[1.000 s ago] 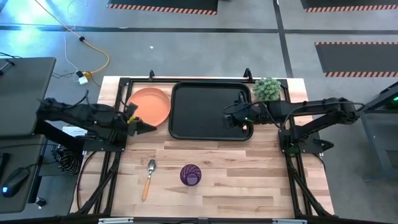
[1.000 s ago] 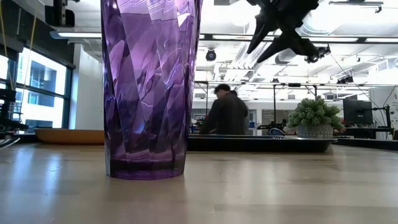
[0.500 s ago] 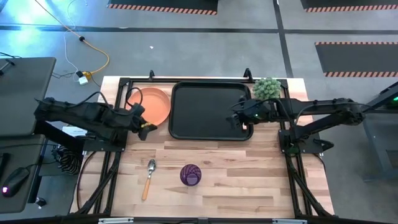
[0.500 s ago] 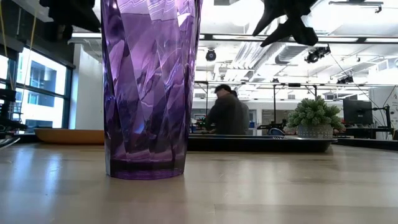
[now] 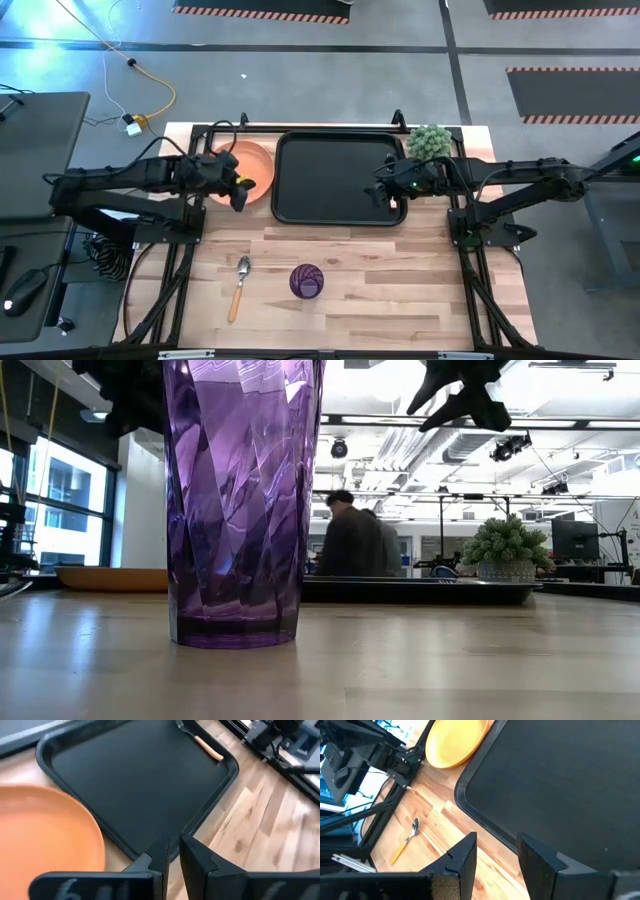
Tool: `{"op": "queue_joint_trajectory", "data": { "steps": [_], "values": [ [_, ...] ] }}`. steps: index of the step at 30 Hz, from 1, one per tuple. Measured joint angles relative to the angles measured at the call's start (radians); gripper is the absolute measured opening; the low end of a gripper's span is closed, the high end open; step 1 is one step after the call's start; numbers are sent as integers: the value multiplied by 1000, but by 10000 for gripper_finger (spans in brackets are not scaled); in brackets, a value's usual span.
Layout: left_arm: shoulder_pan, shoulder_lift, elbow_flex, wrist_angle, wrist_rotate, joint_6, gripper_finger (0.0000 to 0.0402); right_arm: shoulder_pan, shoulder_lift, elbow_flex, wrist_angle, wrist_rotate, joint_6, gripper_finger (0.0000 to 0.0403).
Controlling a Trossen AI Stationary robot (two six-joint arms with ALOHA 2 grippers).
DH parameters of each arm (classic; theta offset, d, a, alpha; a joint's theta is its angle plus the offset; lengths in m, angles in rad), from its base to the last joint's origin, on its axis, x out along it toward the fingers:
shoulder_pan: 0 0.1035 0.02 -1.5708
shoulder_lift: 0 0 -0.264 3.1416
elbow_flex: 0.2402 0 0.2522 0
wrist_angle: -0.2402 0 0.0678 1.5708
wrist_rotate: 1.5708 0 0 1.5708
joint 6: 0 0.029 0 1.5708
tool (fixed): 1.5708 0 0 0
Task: Pick and place plate/cup/fork/spoon on tray
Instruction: Put the orange plate on the black serving tray
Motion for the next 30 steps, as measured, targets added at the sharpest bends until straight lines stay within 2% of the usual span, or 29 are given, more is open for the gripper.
{"op": "queue_joint_trajectory", "data": {
  "steps": [8,16,30],
  "values": [
    [96,6,0,-3,25,211,33,0,0,0,0,39,18,129],
    [194,91,0,-53,166,388,33,2,0,0,0,121,87,129],
    [267,237,0,-179,302,547,34,2,0,0,0,205,126,129]
  ]
}}
